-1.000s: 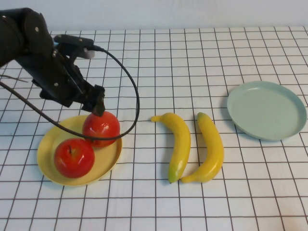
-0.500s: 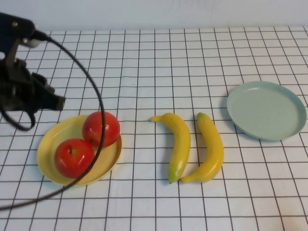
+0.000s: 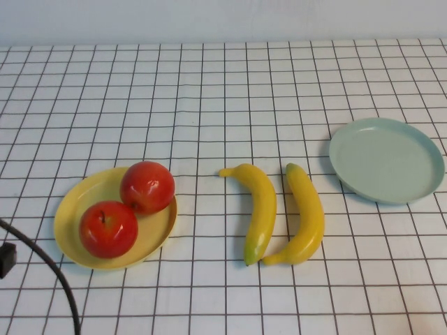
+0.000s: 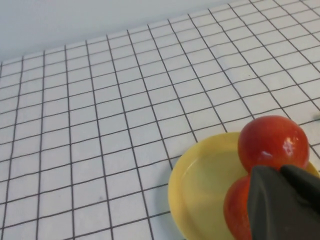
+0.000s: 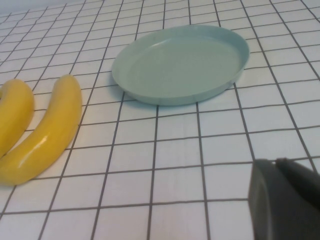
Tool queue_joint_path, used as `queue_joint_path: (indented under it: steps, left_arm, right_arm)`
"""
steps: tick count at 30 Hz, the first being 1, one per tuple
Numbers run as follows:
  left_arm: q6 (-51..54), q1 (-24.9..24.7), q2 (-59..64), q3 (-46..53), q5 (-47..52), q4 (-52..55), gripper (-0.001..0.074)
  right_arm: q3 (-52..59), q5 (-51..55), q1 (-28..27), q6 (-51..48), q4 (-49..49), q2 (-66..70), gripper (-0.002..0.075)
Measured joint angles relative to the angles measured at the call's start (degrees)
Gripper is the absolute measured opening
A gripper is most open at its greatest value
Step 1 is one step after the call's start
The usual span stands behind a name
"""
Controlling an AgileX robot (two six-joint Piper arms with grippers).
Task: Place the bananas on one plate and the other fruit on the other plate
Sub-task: Put another type of fruit in the right plate
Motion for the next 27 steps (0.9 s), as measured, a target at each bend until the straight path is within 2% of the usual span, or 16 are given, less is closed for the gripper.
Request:
queue_joint_path:
  steps: [5, 10, 18, 23, 27]
  left_arm:
    - [-11.04, 0.0, -5.57, 0.41, 10.34, 6.47, 0.0]
    - [-14.12, 0.0, -11.51, 2.21, 17.29, 9.57, -0.0001]
    - [-14.5, 0.71, -23.16, 14.94, 4.25, 14.31, -0.0001]
    - [-14.47, 4.91, -30.37, 21.46, 2.09, 10.52, -0.0001]
    - [-9.51, 9.09, -34.97, 25.2, -2.41, 5.24, -0.0001]
  right_arm:
    - [0.0, 0.0, 0.0, 0.0, 0.0, 0.0, -0.0016]
    - [0.0, 0.0, 0.0, 0.0, 0.0, 0.0, -0.0016]
    - [0.0, 0.0, 0.0, 0.0, 0.0, 0.0, -0.0016]
    - [0.0, 0.0, 0.0, 0.0, 0.0, 0.0, -0.0016]
    - [0.0, 0.0, 0.0, 0.0, 0.0, 0.0, -0.0016]
